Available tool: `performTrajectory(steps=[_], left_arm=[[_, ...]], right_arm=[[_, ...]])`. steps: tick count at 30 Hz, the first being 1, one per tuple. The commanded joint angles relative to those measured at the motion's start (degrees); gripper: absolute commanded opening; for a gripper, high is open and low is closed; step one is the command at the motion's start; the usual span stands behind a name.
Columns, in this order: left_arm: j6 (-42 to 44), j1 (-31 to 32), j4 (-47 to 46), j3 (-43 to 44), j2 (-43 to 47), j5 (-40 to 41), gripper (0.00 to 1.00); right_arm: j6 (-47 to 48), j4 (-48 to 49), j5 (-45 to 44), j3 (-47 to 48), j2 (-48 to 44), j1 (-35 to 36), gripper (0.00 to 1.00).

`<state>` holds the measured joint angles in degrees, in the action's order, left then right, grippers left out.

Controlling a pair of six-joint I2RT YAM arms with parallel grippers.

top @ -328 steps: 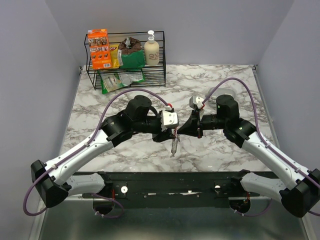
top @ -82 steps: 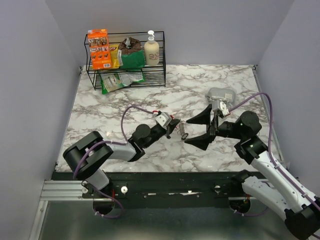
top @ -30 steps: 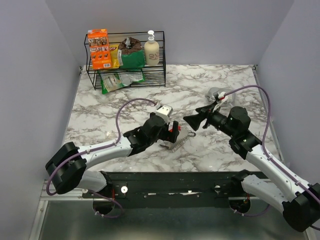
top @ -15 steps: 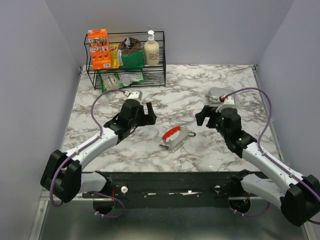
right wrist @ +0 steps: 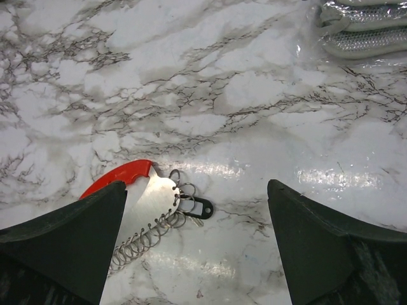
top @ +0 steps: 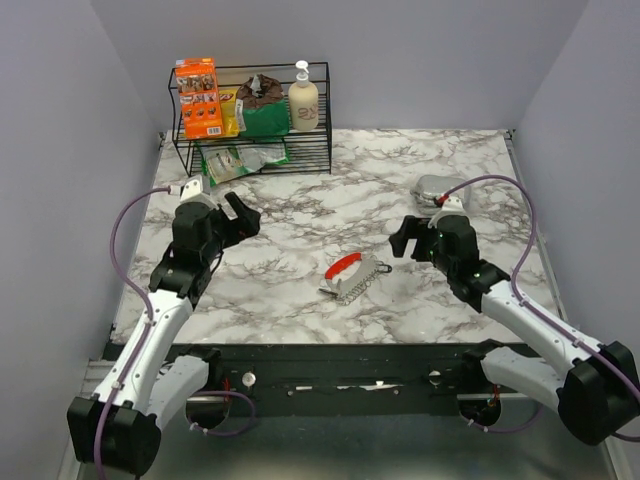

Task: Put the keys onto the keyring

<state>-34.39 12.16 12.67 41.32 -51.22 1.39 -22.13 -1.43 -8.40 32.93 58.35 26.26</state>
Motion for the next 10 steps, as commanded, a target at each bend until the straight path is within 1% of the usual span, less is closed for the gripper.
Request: performTrajectory(steps=[1,4,10], left_arm=[[0.0,-0.6,1.3,-0.3,3.2,-4.5,0.99],[-0.5,-0.6,-0.1,-1.6,4.2,-5.3,0.99],[-1.6,-0.6,-4.5,-4.7,4.5,-8.5,0.99]], right_arm=[[-0.2,-0.9,1.5,0.6,-1.5,-0.4,1.0],[-0.1,-0.9,2.0,0.6,-1.7,-0.4,1.0],[1.0,-0.9,6.6,0.7,-2.0,-0.3,1.0]])
